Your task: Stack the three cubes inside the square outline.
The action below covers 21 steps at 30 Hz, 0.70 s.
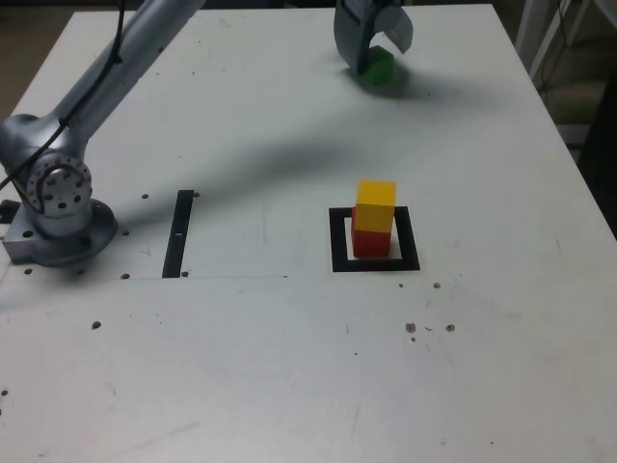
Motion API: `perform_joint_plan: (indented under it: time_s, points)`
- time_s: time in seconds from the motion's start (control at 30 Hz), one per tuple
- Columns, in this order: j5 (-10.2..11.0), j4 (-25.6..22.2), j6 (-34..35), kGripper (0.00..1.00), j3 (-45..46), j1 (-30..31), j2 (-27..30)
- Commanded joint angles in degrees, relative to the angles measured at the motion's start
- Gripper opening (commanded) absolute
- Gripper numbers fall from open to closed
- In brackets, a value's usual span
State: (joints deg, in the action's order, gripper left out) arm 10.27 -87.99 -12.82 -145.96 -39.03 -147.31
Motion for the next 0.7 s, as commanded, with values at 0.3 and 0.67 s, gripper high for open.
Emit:
perform_joint_plan:
  time_s: [0.3,0.67]
  points:
    - [-2.8,-0.9,0.1,0.49,0.5,0.4,0.0]
    - [-4.6,-1.3,0.0,0.31,0.0,0.6,0.6]
